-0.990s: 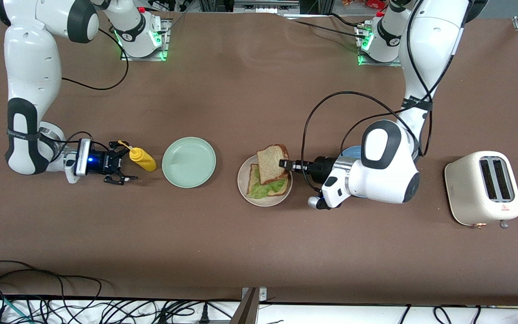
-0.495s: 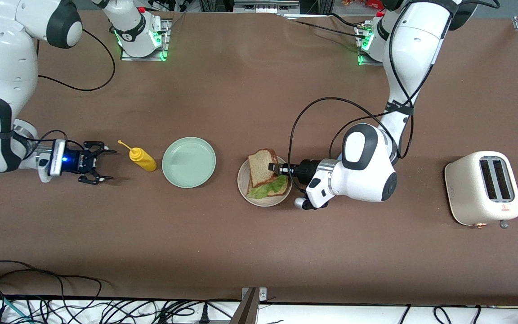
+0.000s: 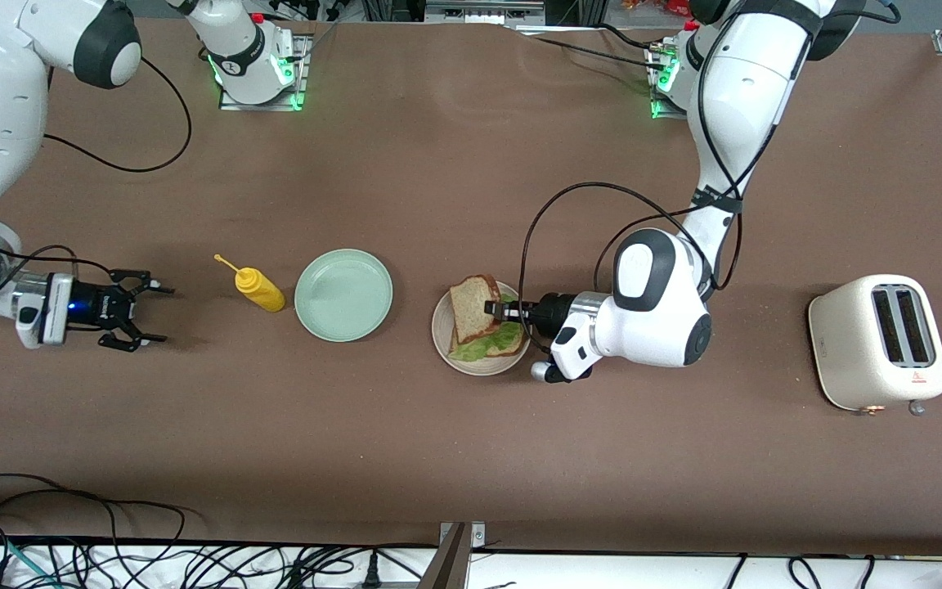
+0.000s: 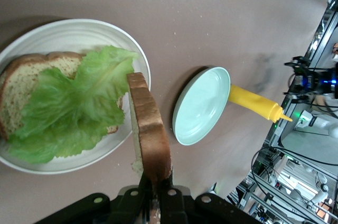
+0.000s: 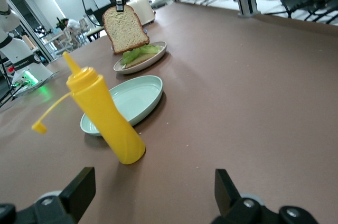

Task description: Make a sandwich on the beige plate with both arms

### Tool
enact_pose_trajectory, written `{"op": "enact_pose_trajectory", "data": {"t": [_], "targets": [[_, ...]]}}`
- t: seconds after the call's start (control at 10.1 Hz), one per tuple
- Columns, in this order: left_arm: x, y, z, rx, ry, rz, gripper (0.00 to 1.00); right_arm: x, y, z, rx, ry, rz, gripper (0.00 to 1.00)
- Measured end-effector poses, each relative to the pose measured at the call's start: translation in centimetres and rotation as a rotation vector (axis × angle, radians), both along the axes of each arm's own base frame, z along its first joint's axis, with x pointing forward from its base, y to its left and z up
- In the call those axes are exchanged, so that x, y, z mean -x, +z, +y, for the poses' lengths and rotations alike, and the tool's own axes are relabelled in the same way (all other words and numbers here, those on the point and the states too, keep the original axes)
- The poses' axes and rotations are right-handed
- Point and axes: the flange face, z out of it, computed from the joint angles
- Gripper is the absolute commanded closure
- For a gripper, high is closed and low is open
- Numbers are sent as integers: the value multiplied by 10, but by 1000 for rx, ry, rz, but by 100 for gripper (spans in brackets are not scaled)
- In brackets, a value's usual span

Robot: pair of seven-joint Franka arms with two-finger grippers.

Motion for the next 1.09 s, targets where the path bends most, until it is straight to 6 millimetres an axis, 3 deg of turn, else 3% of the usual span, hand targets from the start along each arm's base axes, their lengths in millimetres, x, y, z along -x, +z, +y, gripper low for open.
{"op": "enact_pose_trajectory", "data": {"t": [0.3,0.4,0.5,0.59,0.69,0.89,1.09], "targets": [[2,-13,-10,-15,16,-15,100,-38,57,0,121,-3,121,0],[2,-14,-9,-16,17,-15,89,-45,72,2,151,-18,164,0],[0,-14,-6,-18,19,-18,39,-51,86,4,173,-33,198,0],[-2,-17,-2,-20,19,-24,3,-58,101,8,217,-29,219,0],[-2,-22,4,-22,16,-28,0,-70,126,19,292,-16,238,0],[-5,-30,17,-29,24,-22,0,-92,190,64,451,-33,305,0],[-7,-34,25,-31,33,-19,0,-93,223,91,541,-94,393,0]]}}
